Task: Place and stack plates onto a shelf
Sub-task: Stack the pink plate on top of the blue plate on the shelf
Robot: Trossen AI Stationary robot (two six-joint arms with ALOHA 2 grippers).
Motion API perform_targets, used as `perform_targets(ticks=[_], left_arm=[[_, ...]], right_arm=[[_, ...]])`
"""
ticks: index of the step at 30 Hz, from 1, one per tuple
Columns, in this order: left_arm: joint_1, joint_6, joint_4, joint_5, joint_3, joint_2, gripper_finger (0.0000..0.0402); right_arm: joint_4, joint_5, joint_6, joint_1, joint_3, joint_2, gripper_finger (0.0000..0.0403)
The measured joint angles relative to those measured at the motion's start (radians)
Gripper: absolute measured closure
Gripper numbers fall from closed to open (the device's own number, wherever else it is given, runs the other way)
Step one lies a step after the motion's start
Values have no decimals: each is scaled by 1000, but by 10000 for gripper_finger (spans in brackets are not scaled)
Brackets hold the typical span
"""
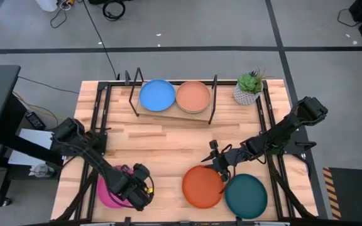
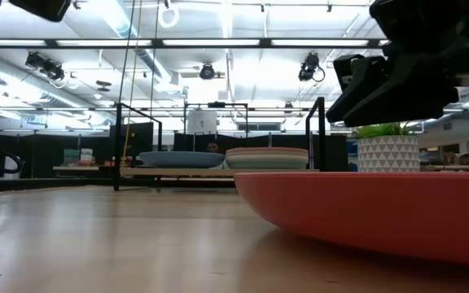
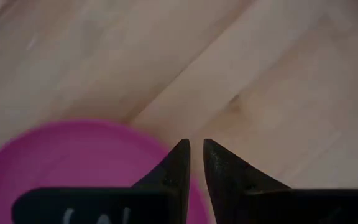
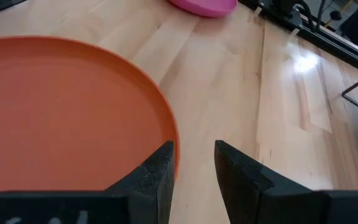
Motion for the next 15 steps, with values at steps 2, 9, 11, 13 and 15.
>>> perform_targets(ticks=[2,9,11,13,15], left_arm=[[1,-33,-9,39,0,10,345],[0,-112,-11,146,-4,63,278],[1,-130,-9,153,-4,80,252],[4,-135,-6,176,-5,97,232],[7,-135,5,183,-5,111,221]], right_arm=[[1,0,-3,1,0,0,282],[7,0,-6,-2,0,0,282],[7,-1,-6,-3,0,0,282],[7,-3,-6,-2,0,-1,282],[7,-6,-6,-2,0,-1,282]])
